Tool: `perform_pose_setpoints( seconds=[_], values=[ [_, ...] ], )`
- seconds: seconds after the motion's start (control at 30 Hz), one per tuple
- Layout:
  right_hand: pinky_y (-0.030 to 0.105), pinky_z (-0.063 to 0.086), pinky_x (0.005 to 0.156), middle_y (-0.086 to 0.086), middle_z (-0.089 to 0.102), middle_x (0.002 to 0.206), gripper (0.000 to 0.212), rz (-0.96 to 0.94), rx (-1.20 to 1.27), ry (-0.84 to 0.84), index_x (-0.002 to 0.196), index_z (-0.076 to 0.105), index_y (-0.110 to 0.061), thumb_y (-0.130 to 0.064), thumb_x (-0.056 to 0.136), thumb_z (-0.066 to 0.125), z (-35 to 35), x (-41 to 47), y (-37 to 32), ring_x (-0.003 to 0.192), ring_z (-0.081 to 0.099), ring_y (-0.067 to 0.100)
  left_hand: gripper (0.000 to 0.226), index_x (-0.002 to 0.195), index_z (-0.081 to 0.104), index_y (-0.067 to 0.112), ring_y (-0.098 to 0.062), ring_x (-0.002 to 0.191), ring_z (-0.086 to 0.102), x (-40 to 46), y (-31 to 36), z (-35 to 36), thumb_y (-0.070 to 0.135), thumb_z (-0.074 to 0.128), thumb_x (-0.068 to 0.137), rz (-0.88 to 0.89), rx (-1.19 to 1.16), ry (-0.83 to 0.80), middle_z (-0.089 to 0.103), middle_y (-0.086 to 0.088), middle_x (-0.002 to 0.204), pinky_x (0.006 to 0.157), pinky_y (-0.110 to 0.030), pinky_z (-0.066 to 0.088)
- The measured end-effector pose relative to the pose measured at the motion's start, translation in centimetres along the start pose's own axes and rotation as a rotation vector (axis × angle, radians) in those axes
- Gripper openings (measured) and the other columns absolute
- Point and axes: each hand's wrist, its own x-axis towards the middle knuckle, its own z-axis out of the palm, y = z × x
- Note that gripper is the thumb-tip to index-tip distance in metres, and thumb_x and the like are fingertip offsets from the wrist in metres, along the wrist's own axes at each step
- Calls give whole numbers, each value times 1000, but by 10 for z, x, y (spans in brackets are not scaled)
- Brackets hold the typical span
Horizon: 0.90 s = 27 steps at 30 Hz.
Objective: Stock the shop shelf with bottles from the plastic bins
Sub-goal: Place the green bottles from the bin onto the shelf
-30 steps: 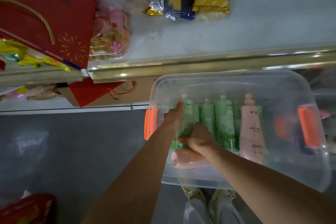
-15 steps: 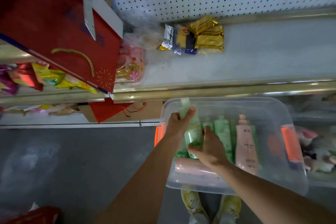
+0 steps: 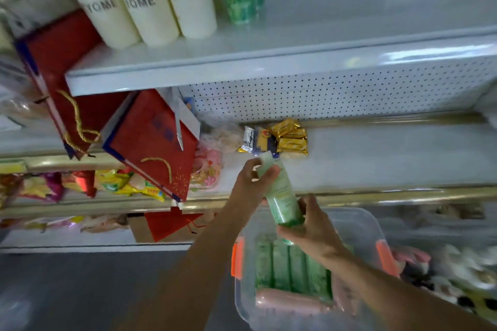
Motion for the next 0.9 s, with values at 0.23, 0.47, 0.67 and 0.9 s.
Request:
perform_pose_setpoints(
  seconds=[0.23, 0.47, 0.67, 0.9],
  values=[
    [35, 58, 69, -6, 60, 92, 54, -114, 93, 44, 105, 42, -19, -26, 67, 80, -51, -7, -54, 80, 65, 11, 17, 100, 62, 29, -22, 98, 66, -18, 94, -3, 24, 71, 86, 171, -12, -73, 64, -2, 105, 73, -39, 60],
    [32, 58, 69, -7, 63, 96, 53, -256, 181, 50, 110, 51, -24, -16, 66, 81, -103, -10, -98, 79, 63, 7, 29, 113, 61, 20, -22, 94, 69, -40, 171, 4, 27, 70, 87, 350, 25, -78, 62, -8, 115, 65, -30, 59],
    [22, 53, 58, -4, 62, 99, 51, -397, 184, 80, 113, 51, -18, -16, 71, 81, -149, 0, -139, 73, 61, 1, 28, 112, 62, 23, -19, 97, 67, -50, 235, 6, 31, 70, 87, 510, 60, -46, 61, -7, 116, 72, -36, 61],
    [16, 47, 64, -9, 57, 99, 57, -516, 173, 156, 117, 48, -18, -16, 71, 81, -181, 27, -189, 83, 56, 1, 29, 115, 64, 19, -17, 96, 68, -44, 299, 5, 29, 69, 88, 640, 100, 34, 62, -4, 115, 80, -42, 60]
  ],
)
